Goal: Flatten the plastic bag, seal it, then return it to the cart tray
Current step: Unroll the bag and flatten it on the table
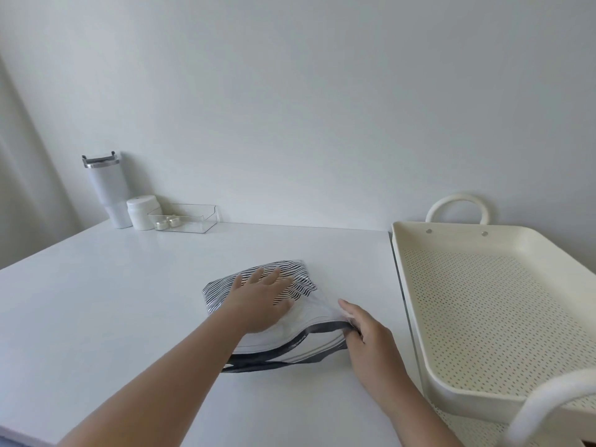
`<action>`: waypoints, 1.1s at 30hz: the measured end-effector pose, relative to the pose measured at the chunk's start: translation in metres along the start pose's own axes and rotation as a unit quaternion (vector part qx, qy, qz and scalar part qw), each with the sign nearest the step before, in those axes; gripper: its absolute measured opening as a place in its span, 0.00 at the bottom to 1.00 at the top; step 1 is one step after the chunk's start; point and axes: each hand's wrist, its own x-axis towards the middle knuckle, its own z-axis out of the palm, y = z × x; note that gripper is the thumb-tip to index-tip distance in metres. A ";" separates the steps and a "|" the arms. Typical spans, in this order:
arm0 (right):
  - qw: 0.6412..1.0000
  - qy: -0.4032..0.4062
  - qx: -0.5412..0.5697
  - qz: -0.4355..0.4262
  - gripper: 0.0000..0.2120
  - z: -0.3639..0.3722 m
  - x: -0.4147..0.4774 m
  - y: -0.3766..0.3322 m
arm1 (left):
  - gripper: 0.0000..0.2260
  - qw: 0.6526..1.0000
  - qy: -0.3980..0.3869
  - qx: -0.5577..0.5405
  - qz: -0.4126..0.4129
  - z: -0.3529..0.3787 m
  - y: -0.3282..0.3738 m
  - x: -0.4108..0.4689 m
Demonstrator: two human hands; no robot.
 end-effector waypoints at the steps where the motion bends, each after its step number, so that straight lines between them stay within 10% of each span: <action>1: 1.000 0.003 0.006 0.002 0.15 0.001 0.001 0.000 | 0.24 1.000 0.017 -0.001 0.020 0.000 0.001 -0.003; 6: 0.998 0.048 0.030 -0.008 0.13 0.001 0.000 -0.002 | 0.27 0.987 0.023 -0.058 0.151 -0.010 0.026 0.007; 13: 0.991 0.108 0.082 0.021 0.16 0.001 -0.007 0.003 | 0.20 0.991 -0.089 -0.007 0.096 0.012 0.019 0.026; 22: 0.994 0.102 -0.009 0.043 0.19 -0.009 0.002 -0.017 | 0.16 0.980 0.049 -0.174 0.080 -0.018 -0.029 -0.025; 25: 0.972 0.145 -0.145 -0.111 0.21 0.006 -0.023 -0.035 | 0.18 0.990 0.028 -0.119 0.070 -0.009 -0.046 -0.056; 29: 0.923 -0.105 -0.280 -0.241 0.33 0.050 -0.058 -0.059 | 0.20 0.999 0.006 -0.041 0.031 0.014 -0.039 -0.075; 33: 0.886 -0.155 -0.378 -0.217 0.31 0.067 -0.057 -0.055 | 0.19 0.999 0.032 -0.002 -0.023 0.021 -0.039 -0.079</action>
